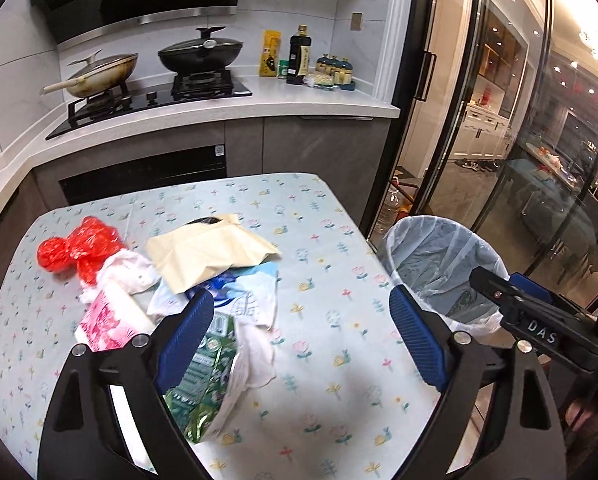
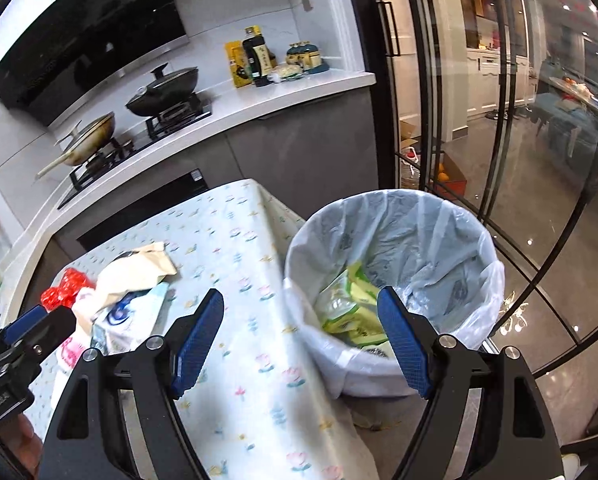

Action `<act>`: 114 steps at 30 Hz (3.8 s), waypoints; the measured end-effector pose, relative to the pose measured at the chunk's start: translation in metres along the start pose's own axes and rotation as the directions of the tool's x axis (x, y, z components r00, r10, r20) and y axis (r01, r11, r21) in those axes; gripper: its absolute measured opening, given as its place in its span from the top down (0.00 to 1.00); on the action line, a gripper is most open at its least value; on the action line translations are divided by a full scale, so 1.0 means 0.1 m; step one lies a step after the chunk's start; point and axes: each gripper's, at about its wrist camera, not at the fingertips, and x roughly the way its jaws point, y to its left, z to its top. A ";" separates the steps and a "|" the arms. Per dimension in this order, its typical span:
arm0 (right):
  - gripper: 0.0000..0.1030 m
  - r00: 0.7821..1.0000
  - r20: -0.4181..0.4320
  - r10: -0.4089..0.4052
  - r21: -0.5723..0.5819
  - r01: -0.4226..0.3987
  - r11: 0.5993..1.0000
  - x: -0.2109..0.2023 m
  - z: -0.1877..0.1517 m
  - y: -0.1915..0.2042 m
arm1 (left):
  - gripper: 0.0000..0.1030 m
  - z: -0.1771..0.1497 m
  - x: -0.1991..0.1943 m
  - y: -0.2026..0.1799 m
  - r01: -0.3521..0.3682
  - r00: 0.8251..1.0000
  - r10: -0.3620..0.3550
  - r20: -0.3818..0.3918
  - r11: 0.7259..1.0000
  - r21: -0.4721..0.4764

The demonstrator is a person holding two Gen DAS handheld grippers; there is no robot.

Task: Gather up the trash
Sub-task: 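Move both tools back over the remaining trash on the table, then lower the right gripper onto the green foil packet to grasp it, then grasp the pink paper cup with the left gripper while the right gripper holds the green packet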

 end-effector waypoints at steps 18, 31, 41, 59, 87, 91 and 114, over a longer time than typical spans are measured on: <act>0.26 0.997 -0.056 0.054 -0.079 -0.058 0.995 -0.12 -0.41 0.69 | 0.12 -0.44 -0.28 0.69 -0.062 0.998 0.060 -0.035 0.997 -0.050; 0.26 0.975 -0.187 0.122 -0.135 -0.148 0.980 0.14 -0.80 1.27 | 0.11 -0.78 -0.32 1.28 -0.121 0.988 0.110 -0.108 0.987 -0.106; 0.26 0.946 -0.262 0.193 -0.146 -0.236 0.961 0.40 -0.91 1.72 | 0.11 -0.96 -0.31 1.73 -0.175 0.976 0.151 -0.154 0.971 -0.161; 0.33 0.886 -0.365 0.287 -0.033 -0.320 0.947 0.92 -0.90 2.05 | 0.11 -1.02 -0.17 2.08 -0.174 0.974 0.137 -0.179 0.961 -0.214; 0.75 0.905 -0.302 0.299 0.001 -0.314 0.950 0.59 -0.75 1.66 | 0.11 -0.50 0.47 2.04 -0.079 0.981 0.076 -0.179 0.997 -0.011; 0.75 0.894 -0.336 0.298 0.004 -0.315 0.949 0.62 -0.87 1.62 | 0.11 -0.45 0.70 2.07 -0.038 0.977 0.041 -0.209 0.999 0.020; 0.71 0.879 -0.337 0.338 0.037 -0.346 0.938 0.54 -0.94 1.57 | 0.36 -0.55 0.48 1.66 0.014 0.982 -0.014 -0.190 1.000 -0.002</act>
